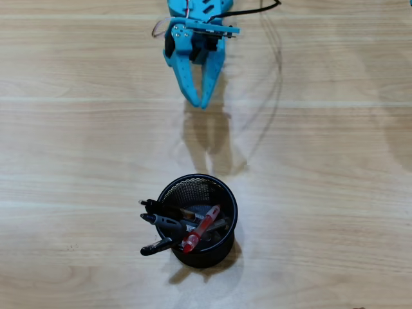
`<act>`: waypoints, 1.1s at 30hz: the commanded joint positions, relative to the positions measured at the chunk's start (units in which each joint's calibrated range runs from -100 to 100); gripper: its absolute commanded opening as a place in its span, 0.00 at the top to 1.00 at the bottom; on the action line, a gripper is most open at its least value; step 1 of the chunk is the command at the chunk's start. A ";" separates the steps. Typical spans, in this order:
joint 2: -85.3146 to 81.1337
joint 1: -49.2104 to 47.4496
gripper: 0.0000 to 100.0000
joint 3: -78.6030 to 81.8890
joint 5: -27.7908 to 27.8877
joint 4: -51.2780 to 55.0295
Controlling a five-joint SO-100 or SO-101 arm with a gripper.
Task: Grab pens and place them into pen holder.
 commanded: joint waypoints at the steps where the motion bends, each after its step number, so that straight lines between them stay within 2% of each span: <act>1: -10.32 0.25 0.98 8.78 9.83 -0.60; 4: -17.20 0.25 0.98 15.63 15.11 -0.60; 8: -24.60 0.25 0.98 19.96 16.38 2.42; 12: -32.91 0.15 0.98 20.14 19.38 15.50; 21: -54.00 0.25 0.98 20.59 27.20 53.30; 26: -64.83 0.06 0.98 20.59 28.78 74.31; 29: -66.85 -0.48 0.98 19.51 30.15 80.76; 33: -66.51 -1.84 0.98 18.97 32.39 81.37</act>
